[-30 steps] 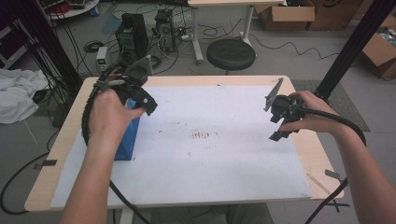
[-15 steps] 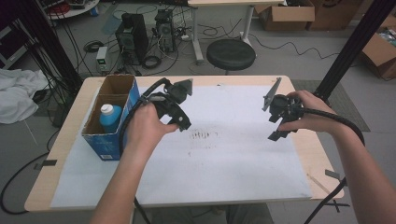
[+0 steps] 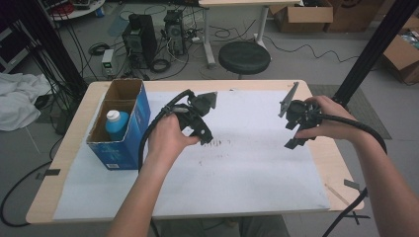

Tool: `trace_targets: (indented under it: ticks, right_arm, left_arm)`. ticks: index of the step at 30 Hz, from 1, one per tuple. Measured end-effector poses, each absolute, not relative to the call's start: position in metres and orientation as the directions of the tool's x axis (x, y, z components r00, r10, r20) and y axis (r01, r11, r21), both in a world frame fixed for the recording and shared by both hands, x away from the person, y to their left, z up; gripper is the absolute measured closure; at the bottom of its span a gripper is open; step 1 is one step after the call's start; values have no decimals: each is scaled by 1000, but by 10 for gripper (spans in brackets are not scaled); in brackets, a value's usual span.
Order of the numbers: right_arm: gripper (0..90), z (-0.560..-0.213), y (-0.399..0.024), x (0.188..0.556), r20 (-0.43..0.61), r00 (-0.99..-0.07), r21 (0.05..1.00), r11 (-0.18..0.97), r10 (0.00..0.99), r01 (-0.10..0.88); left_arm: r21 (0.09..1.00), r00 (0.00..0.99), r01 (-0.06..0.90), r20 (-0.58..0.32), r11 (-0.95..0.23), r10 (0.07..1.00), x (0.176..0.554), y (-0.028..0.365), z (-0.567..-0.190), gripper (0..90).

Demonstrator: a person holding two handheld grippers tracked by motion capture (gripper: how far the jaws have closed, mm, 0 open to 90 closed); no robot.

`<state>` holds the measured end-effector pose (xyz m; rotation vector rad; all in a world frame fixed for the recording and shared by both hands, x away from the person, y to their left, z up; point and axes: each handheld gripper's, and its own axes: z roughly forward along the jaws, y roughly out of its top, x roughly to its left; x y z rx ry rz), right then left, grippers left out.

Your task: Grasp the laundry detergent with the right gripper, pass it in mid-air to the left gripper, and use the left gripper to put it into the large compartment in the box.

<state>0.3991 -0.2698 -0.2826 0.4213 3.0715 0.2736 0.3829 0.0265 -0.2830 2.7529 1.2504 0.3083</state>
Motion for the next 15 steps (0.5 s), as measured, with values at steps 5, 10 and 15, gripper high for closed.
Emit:
trace_targets:
  ticks: [5, 10, 15]
  right_arm:
    - [256, -282, -270, 399, -5, -963, 174, 949, 269, 264]
    - [256, -282, -269, 399, -6, -963, 170, 949, 269, 264]
    - [256, -282, -269, 398, -6, -962, 171, 949, 271, 266]
  left_arm:
    - [171, 641, 734, 143, -657, 754, 383, 27, -284, 81]
    - [168, 638, 738, 144, -654, 756, 383, 29, -285, 81]
    - [164, 640, 736, 147, -657, 754, 383, 29, -284, 82]
